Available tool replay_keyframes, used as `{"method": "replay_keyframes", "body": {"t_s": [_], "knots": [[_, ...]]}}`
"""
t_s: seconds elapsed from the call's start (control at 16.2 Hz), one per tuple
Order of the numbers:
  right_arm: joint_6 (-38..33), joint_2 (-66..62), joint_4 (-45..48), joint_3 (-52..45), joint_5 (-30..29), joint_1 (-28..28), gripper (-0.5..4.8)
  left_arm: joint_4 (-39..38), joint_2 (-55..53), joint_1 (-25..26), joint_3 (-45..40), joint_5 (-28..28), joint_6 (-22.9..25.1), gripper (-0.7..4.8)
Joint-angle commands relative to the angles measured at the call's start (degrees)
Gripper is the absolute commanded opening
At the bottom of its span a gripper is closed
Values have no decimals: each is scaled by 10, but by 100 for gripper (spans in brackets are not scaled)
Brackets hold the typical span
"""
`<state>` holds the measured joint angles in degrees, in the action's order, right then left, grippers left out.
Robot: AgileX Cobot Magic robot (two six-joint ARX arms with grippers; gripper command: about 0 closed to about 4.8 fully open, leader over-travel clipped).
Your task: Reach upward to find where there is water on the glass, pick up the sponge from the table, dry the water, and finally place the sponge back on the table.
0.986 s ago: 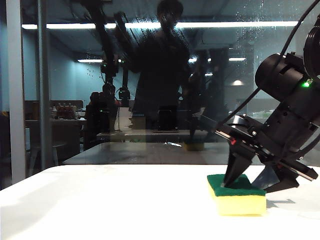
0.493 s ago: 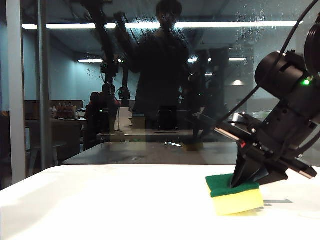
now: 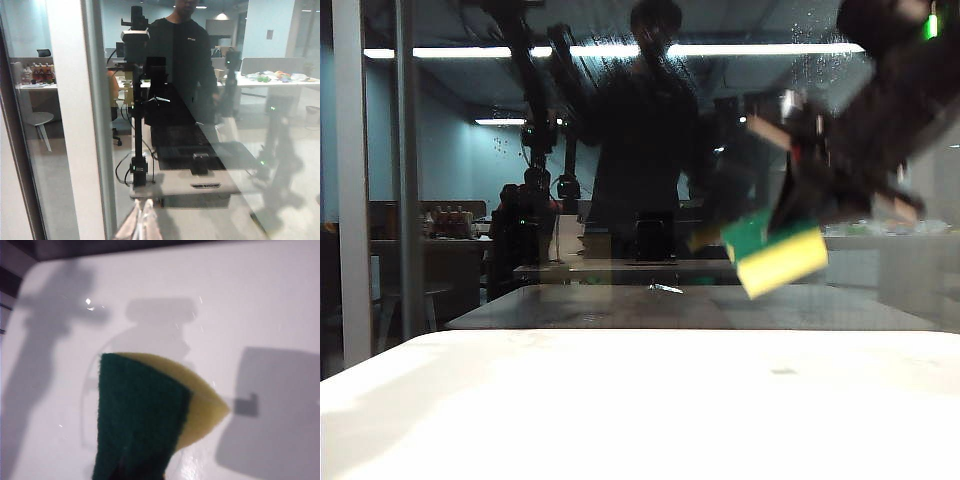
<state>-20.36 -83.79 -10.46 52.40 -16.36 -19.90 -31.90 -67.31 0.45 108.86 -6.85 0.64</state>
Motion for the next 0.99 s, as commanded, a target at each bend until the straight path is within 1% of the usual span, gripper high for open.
{"method": "replay_keyframes", "body": {"t_s": [0.06,0.18,0.25,0.37,0.49,0.74,0.8,0.92,0.99], "knots": [[52,40,-64,79,39,-1,-9,11,2,0,3,0,5,-5],[78,57,-89,135,54,-1,-9,11,2,0,3,0,5,-5],[97,64,-104,191,64,-1,-9,11,2,0,3,0,5,-5],[119,62,-105,281,64,7,-9,11,2,0,3,0,5,-5],[121,61,-95,355,63,23,-9,11,2,0,3,0,5,-5],[133,57,-45,464,58,83,-9,11,2,0,3,0,5,-5],[133,41,-43,509,57,107,-9,8,1,0,3,0,5,-5],[131,7,-45,573,21,143,-9,7,1,0,3,0,5,-5],[131,-9,-47,602,19,150,-9,7,2,0,3,0,5,-5]]}}
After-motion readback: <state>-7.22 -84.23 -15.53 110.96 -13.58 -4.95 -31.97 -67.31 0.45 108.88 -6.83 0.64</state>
